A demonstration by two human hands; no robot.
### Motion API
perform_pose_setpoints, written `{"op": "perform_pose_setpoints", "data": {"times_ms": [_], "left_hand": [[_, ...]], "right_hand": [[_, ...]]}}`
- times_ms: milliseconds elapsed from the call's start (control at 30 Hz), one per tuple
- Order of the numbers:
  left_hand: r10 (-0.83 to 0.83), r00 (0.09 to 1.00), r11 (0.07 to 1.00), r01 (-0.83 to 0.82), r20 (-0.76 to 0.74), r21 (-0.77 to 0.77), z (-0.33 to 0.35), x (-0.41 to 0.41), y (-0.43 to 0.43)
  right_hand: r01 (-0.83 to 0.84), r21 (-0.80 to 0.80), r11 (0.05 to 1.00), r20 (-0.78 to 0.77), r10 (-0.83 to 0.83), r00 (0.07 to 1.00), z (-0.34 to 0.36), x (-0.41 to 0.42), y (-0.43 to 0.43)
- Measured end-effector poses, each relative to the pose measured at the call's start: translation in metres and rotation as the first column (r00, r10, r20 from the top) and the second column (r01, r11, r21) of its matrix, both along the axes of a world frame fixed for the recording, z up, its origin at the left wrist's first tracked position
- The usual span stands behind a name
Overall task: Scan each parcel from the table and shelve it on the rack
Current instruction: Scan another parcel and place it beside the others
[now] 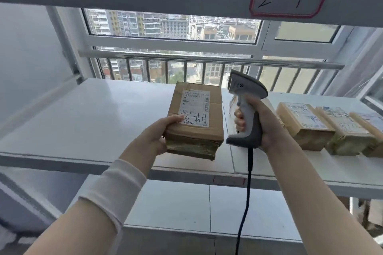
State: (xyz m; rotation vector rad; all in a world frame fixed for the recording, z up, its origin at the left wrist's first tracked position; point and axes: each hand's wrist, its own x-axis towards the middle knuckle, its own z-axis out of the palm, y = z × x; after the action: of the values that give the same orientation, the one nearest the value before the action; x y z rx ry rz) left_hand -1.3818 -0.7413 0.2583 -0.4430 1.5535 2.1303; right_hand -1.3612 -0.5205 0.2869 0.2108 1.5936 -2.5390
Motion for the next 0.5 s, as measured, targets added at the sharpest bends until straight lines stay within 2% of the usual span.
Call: {"op": "perform_pose_setpoints", "data": {"times_ms": [333, 500], "left_hand": [[-0.069, 0.994, 0.998, 0.067, 0.089, 0.019, -0.019, -0.040, 0.008], [-0.074, 0.988, 0.995, 0.065, 0.133, 0.070, -0.029, -0.035, 0.008]], "right_hand": [[0.100, 0.031, 0.994, 0.077, -0.103, 0.992, -0.007, -0.049, -0.006], [0.087, 0.031, 0.996, 0.075, -0.089, 0.993, -0.011, -0.058, -0.001]]}}
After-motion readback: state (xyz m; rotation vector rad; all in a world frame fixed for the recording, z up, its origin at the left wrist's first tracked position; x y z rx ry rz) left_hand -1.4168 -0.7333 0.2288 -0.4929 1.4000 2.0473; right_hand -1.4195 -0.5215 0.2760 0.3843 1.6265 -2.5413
